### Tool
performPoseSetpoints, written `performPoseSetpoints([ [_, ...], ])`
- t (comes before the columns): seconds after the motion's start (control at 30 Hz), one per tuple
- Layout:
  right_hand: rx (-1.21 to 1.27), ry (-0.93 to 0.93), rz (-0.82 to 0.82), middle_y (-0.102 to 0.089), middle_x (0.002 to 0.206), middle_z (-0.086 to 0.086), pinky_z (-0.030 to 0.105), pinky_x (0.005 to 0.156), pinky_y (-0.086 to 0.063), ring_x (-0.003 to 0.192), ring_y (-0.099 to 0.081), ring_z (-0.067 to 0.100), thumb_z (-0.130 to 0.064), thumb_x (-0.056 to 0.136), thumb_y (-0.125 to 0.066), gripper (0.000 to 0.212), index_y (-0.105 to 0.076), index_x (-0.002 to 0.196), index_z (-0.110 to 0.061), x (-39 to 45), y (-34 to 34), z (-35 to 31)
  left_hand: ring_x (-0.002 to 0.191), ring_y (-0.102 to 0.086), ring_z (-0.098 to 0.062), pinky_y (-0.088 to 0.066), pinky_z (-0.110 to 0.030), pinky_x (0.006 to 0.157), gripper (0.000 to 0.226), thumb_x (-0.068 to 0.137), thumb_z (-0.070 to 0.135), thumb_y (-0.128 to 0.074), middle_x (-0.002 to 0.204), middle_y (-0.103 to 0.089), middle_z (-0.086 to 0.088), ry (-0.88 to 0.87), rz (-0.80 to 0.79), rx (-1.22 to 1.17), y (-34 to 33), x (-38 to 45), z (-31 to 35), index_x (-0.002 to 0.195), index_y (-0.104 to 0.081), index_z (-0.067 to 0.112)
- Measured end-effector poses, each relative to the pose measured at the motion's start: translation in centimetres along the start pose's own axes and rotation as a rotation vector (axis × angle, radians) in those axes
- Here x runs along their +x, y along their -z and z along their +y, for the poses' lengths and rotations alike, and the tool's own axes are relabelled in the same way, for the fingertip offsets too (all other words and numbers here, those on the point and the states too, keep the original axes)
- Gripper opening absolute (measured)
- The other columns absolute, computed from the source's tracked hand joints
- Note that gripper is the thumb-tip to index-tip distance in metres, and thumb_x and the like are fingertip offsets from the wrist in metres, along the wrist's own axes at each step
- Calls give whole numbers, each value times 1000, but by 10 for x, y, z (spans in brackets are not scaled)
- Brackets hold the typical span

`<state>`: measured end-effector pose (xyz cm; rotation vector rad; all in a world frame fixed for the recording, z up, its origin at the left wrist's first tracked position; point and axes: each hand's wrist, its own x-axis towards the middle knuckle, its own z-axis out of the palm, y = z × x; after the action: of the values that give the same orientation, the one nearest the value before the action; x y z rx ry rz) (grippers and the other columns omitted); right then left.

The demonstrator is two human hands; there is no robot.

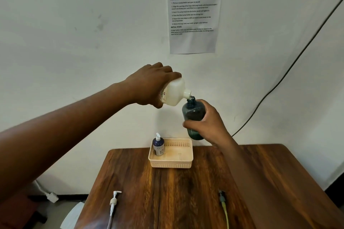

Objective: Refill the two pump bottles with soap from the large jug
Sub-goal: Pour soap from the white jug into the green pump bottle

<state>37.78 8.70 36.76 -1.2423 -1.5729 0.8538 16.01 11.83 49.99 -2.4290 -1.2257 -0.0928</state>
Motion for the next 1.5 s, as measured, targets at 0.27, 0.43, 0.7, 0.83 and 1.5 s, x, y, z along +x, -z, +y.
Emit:
performPoseSetpoints([
  [0.27, 2, 4, -1, -61, 113, -20, 20, 72, -49, 102, -60, 7, -23, 68, -89, 64, -56, 121, -39, 0, 0, -1, 116, -53, -27, -44, -37, 87, 96, 69, 40, -89, 132, -58, 0, -10, 8, 6, 3, -1, 0, 152, -41, 29],
  [0.43, 0, 13, 5, -63, 109, -21, 23, 74, -52, 100, -62, 7, -25, 67, -89, 60, -57, 115, -41, 0, 1, -2, 113, -53, -26, -39, -33, 81, 94, 68, 40, -87, 130, -58, 1, -14, 16, 10, 4, 0, -1, 150, -42, 30],
  [0.7, -2, 24, 8, -64, 113, -15, 27, 78, -53, 103, -62, 11, -25, 67, -88, 64, -58, 121, -38, 0, 1, -2, 113, -52, -26, -37, -32, 82, 94, 68, 40, -87, 129, -58, 1, -22, 20, 25, 7, 1, -1, 150, -42, 30],
  [0.83, -1, 24, 12, -64, 115, -14, 27, 78, -53, 104, -62, 12, -25, 67, -88, 65, -57, 122, -39, 1, 2, -3, 114, -52, -26, -39, -34, 84, 96, 68, 40, -88, 131, -58, 2, -27, 27, 39, 10, 3, -2, 151, -42, 30],
  [1.5, -3, 19, 17, -63, 116, -14, 23, 73, -51, 103, -61, 9, -24, 67, -89, 67, -56, 124, -39, 5, 0, -5, 114, -53, -27, -47, -38, 87, 94, 68, 39, -86, 130, -59, 2, -35, 12, 52, 15, 3, -5, 150, -42, 30],
])
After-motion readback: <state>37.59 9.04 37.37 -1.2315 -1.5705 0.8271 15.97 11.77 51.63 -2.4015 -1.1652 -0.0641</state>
